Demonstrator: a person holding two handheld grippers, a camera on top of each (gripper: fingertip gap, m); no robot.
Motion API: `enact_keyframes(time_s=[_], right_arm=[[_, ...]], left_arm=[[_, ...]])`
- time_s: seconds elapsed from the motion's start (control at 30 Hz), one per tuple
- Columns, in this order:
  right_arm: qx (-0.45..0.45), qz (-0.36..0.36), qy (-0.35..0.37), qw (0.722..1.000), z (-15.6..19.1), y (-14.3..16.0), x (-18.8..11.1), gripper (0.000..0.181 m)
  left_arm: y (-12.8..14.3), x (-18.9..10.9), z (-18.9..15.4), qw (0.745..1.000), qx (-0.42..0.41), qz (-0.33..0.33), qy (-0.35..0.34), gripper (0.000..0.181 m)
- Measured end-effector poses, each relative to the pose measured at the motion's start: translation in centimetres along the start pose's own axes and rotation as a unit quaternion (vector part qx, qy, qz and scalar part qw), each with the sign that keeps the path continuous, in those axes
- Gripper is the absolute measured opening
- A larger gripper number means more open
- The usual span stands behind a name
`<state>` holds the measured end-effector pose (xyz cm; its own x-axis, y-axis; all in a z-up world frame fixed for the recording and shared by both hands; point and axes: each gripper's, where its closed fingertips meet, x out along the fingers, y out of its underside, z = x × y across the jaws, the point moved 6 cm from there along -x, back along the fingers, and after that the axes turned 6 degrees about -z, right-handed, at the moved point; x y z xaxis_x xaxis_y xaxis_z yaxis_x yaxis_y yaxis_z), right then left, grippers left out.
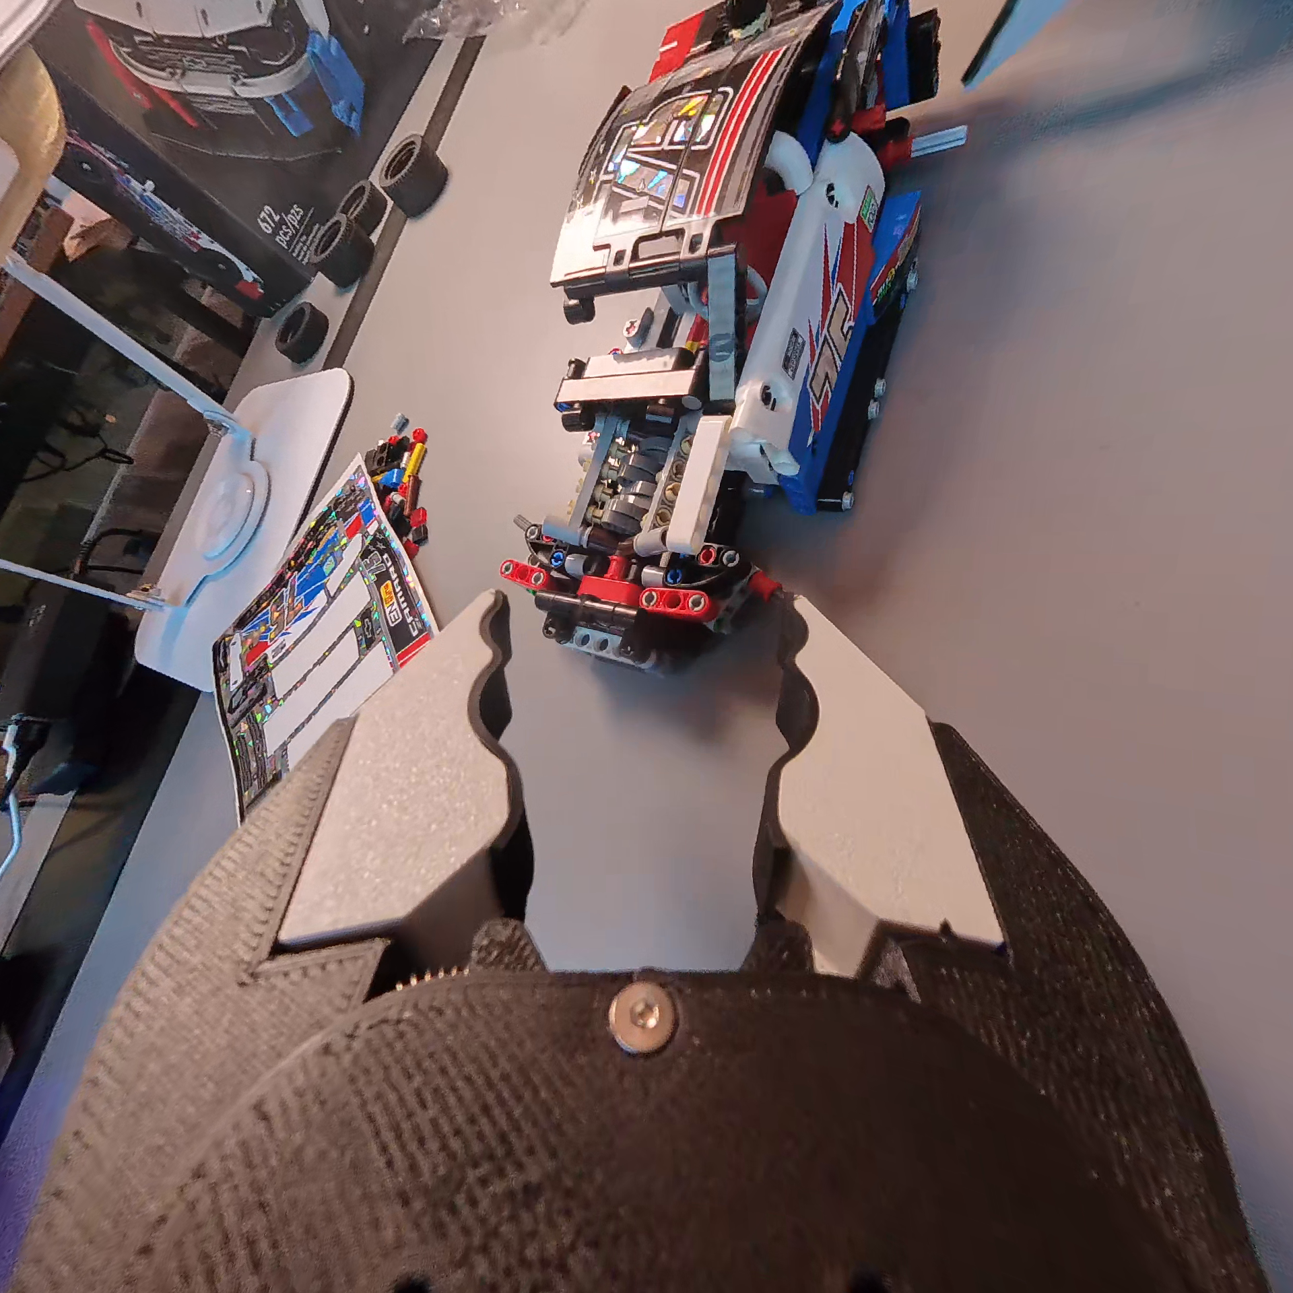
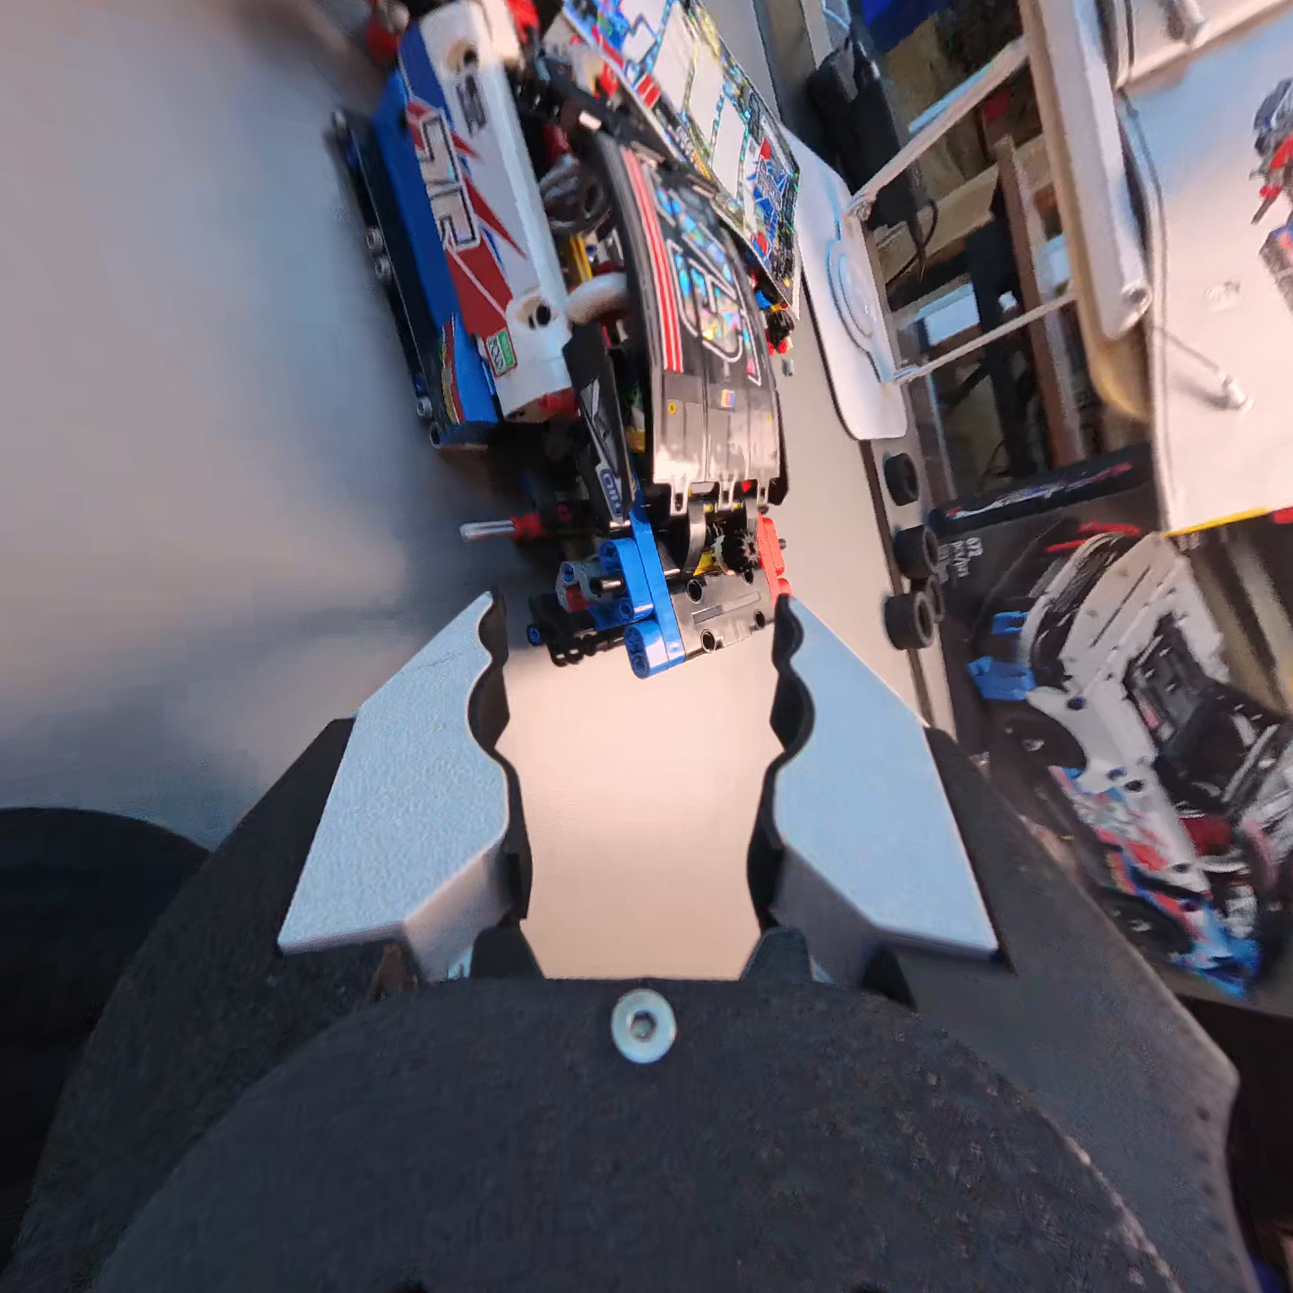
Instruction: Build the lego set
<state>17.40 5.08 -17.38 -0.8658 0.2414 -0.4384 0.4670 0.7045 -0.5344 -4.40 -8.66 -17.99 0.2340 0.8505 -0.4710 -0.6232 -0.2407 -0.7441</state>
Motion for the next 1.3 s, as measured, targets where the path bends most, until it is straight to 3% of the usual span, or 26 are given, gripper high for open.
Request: enact_keyframes(time_s=[0.23,0.4,0.53,0.7,0.83,1.0,1.3], right_arm=[[-0.123,-0.021,0.015,0.992,0.2,-1.0,2.4,0.069],[-0.167,-0.029,0.038,0.985,0.0,-1.3,3.1,0.024],[-0.160,-0.014,0.011,0.987,-0.9,-1.3,3.3,0.023],[-0.039,-0.017,-0.071,0.997,-3.0,-2.4,2.9,0.022],[0.043,-0.015,-0.163,0.986,-5.6,-2.9,2.8,0.020],[0.046,-0.002,-0.208,0.977,-6.7,-2.7,3.3,0.021],[0.074,-0.010,-0.271,0.960,-6.8,-3.6,2.6,0.021]], left_arm=[[0.7,-0.3,-0.7,0.999,-0.011,0.001,0.031,0.068],[1.1,0.0,-1.2,0.999,-0.007,0.011,0.040,0.065],[0.9,-0.1,-1.1,0.999,-0.011,0.000,0.040,0.062],[-0.2,-0.7,-1.2,0.998,-0.016,-0.035,0.044,0.068],[-0.8,-0.6,-0.6,0.999,0.005,-0.048,0.011,0.070],[-1.4,-0.2,0.2,0.998,0.019,-0.058,-0.020,0.069],[-0.9,1.2,-0.2,0.999,0.014,-0.049,0.009,0.064]])
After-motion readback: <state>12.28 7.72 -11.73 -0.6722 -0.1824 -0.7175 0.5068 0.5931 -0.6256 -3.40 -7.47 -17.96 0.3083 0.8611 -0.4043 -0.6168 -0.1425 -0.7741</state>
